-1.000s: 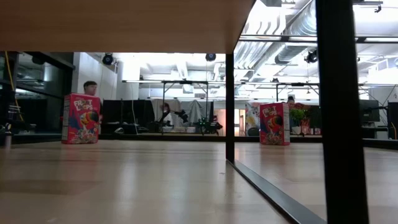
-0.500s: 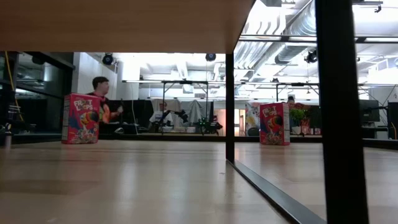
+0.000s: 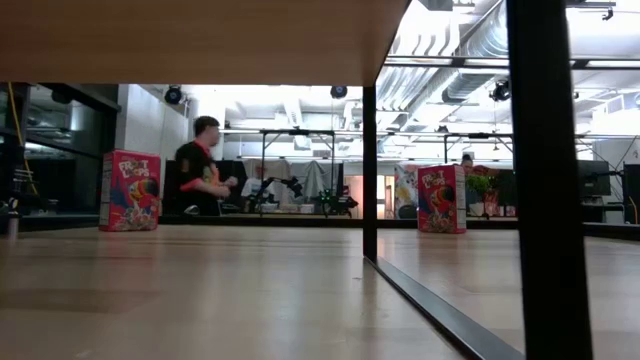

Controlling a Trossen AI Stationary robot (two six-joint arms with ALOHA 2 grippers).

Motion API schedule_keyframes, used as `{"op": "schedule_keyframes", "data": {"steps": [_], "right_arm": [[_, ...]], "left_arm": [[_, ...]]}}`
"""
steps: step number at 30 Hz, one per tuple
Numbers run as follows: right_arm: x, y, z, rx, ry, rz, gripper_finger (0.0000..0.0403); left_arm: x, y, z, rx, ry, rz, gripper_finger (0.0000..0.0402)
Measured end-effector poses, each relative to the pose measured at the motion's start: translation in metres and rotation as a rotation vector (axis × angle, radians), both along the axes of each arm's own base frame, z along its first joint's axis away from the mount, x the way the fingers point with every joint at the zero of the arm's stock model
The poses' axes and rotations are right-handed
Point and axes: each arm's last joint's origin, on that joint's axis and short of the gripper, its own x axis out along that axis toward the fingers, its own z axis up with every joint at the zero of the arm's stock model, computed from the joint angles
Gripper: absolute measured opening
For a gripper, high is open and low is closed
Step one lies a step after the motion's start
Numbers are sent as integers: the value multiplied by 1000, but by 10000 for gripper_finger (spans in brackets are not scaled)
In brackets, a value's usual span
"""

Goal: Stack cereal on shelf
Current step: Adjust the yellow cereal box

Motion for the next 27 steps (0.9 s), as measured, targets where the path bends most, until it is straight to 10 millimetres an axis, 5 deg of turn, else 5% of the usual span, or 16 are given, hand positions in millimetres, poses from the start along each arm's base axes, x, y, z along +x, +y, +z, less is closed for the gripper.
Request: {"op": "schedule_keyframes", "data": {"steps": [14, 27], "right_arm": [[0, 0, 0, -3, 1, 3, 264], [0, 0, 0, -7, 4, 4, 264]], "left_arm": [[2, 3, 2, 28, -88, 79, 248], [-8, -1, -12, 41, 0, 52, 248]]}}
